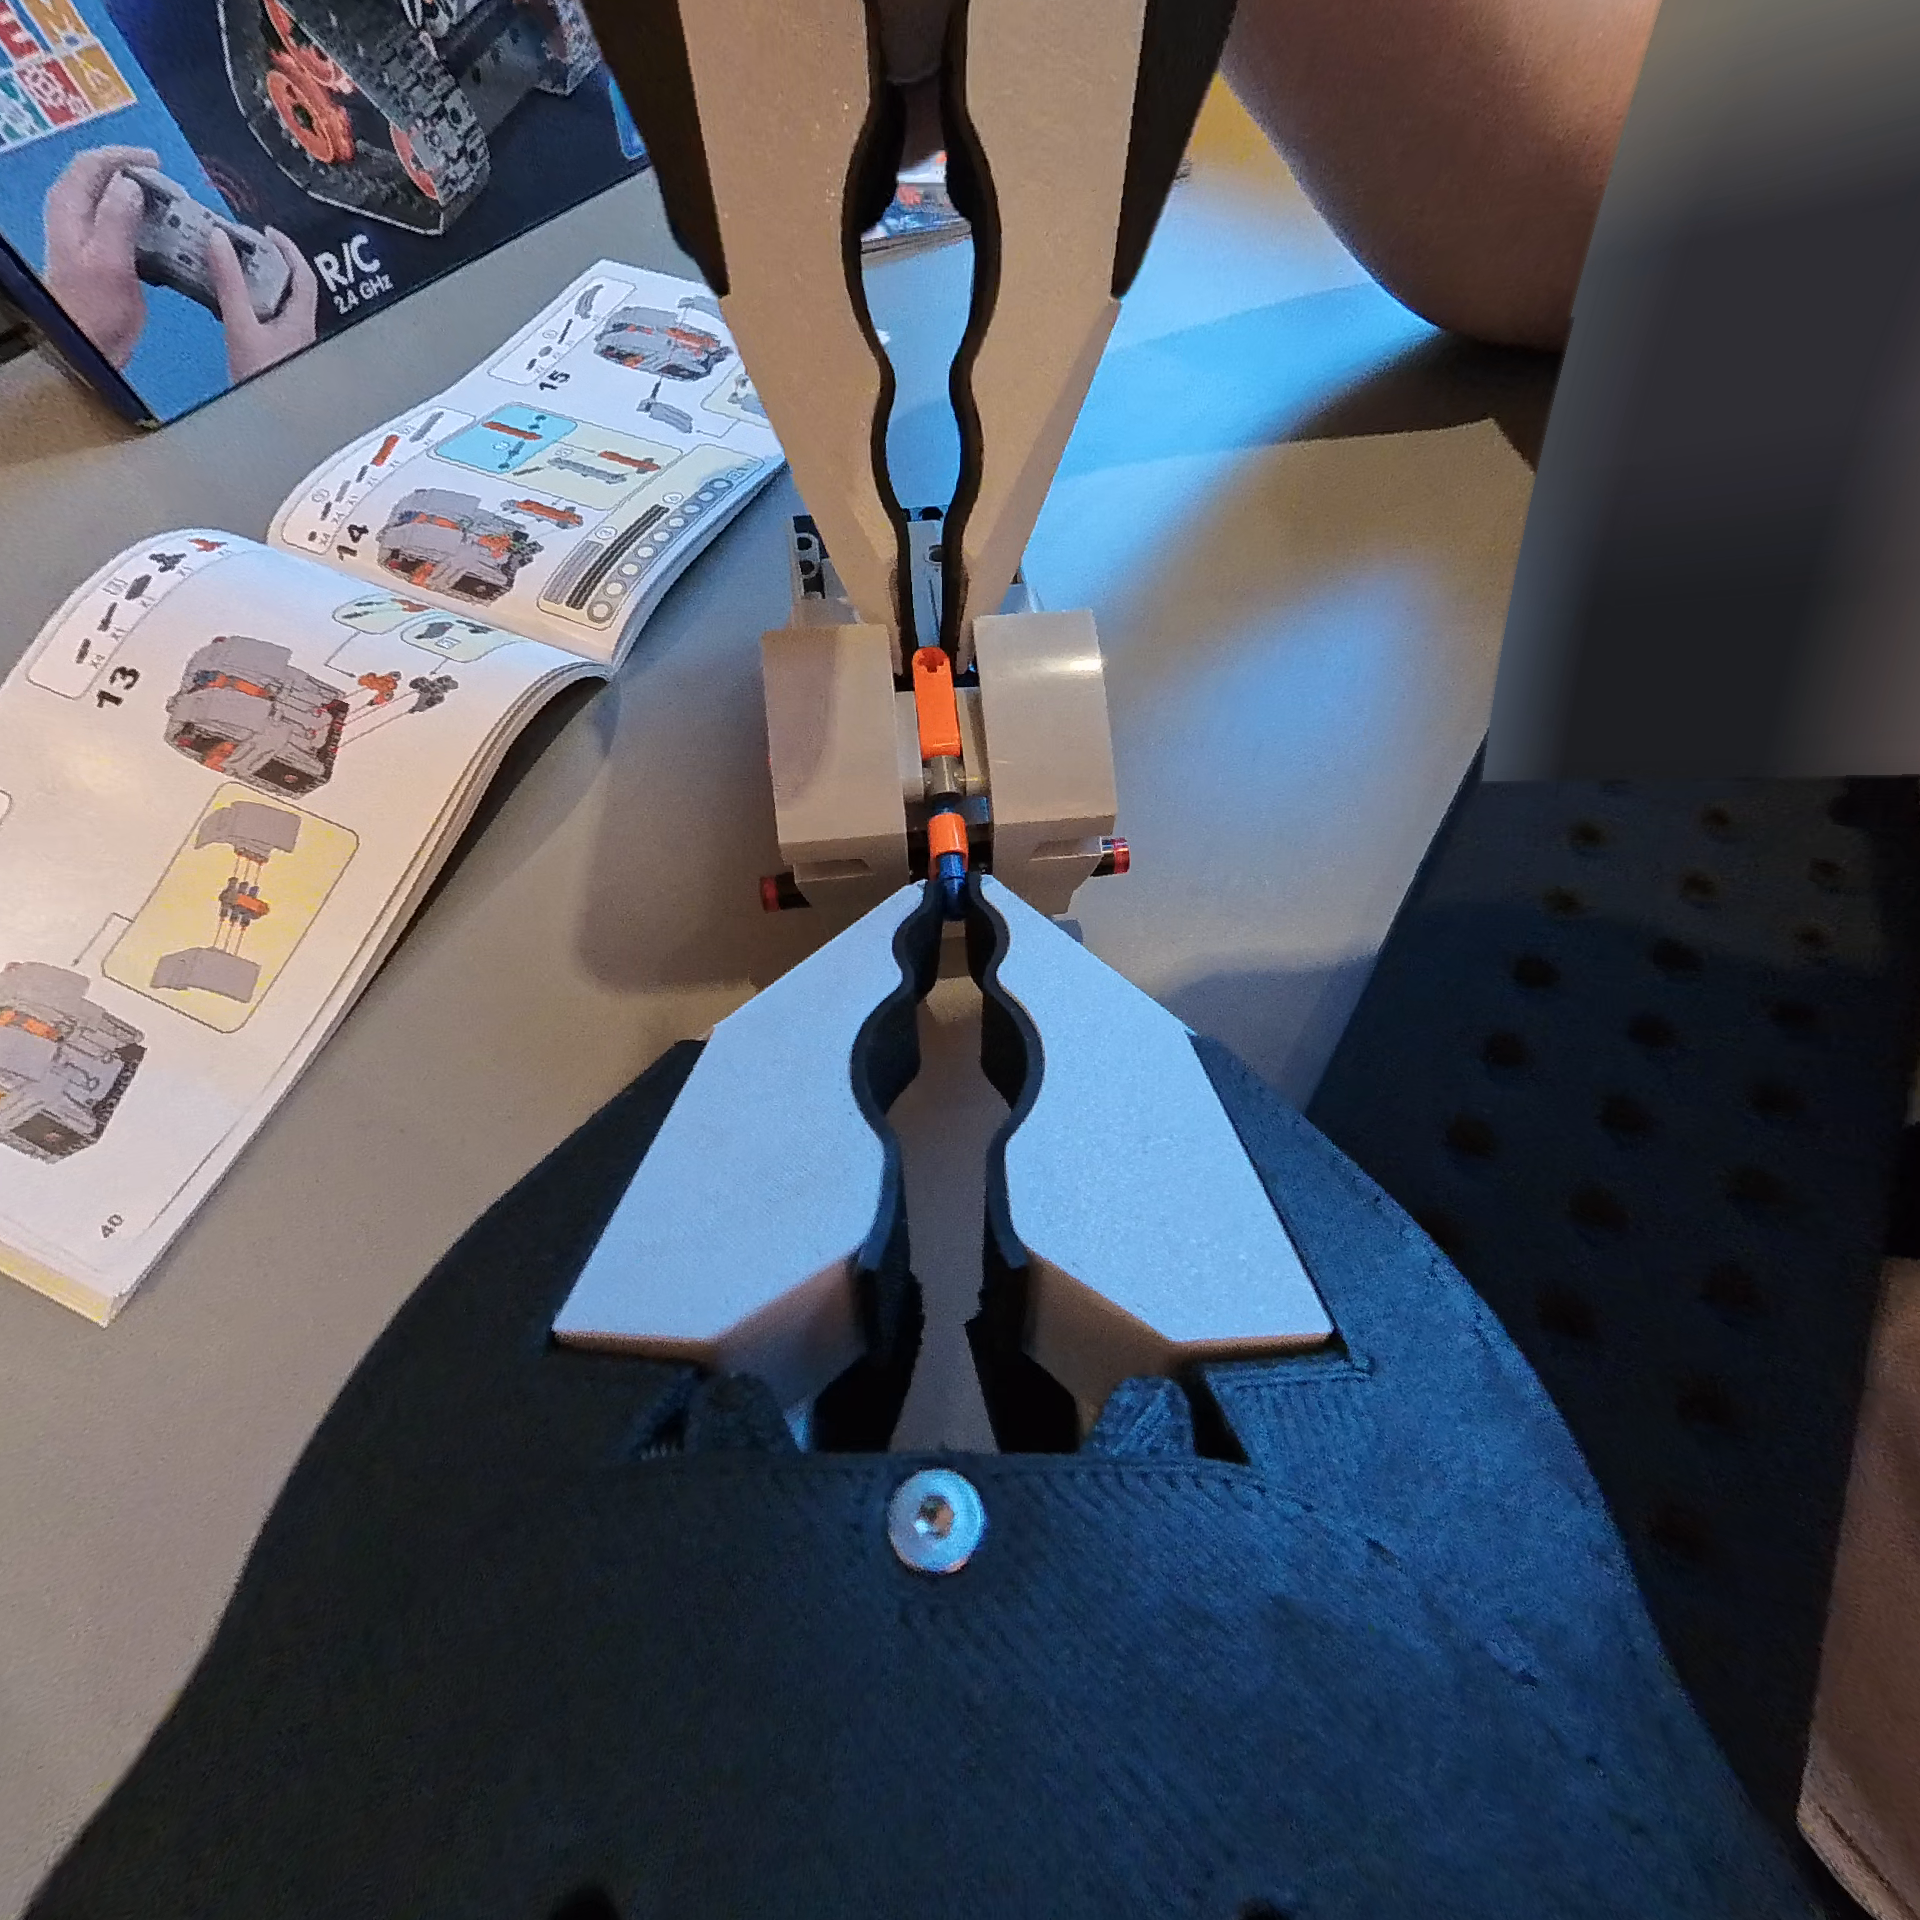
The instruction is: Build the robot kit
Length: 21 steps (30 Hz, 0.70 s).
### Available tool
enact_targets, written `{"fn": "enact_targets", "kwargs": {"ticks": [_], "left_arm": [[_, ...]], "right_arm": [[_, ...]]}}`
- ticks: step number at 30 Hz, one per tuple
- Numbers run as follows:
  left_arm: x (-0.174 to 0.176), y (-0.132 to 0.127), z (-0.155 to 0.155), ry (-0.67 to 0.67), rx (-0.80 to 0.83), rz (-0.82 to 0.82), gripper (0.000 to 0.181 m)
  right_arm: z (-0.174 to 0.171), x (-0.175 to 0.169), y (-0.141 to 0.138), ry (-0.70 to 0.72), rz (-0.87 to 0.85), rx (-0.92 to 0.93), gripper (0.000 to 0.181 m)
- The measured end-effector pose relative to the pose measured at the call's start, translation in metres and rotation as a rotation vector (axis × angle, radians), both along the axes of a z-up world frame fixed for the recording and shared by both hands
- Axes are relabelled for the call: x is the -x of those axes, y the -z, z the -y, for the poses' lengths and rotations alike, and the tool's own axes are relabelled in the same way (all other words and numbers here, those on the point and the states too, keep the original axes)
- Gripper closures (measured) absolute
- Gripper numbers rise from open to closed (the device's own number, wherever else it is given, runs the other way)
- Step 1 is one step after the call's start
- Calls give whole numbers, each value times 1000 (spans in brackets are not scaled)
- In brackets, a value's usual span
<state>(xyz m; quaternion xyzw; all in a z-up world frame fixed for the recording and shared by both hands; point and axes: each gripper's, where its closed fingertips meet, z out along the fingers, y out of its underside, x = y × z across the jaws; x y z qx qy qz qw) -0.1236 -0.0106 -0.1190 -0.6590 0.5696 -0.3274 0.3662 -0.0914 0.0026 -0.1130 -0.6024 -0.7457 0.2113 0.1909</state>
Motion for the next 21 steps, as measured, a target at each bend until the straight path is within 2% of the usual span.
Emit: {"fn": "enact_targets", "kwargs": {"ticks": [4, 6, 9, 11, 13, 16, 21], "left_arm": [[0, 0, -1, -11, 2, -5, 179], [0, 0, -1, -17, 1, -2, 179], [0, -3, -3, -27, 7, 11, 179], [0, -9, -2, -27, 24, 49, 179], [2, -15, -3, -36, 49, 87, 178], [4, -13, -4, -42, 65, 74, 174], [3, -3, -4, -45, 51, 6, 175]], "right_arm": [[-2, -1, 1, 12, 43, -56, 175], [-5, -4, -1, 32, 56, -81, 156], [-4, -8, -13, 40, 6, -42, 168], [-6, 3, -29, 65, -123, -6, 181], [3, 12, -34, 50, -185, 68, 181], [-3, 10, -18, 22, -113, -22, 181], [4, 13, -8, -45, -37, -13, 181]]}}
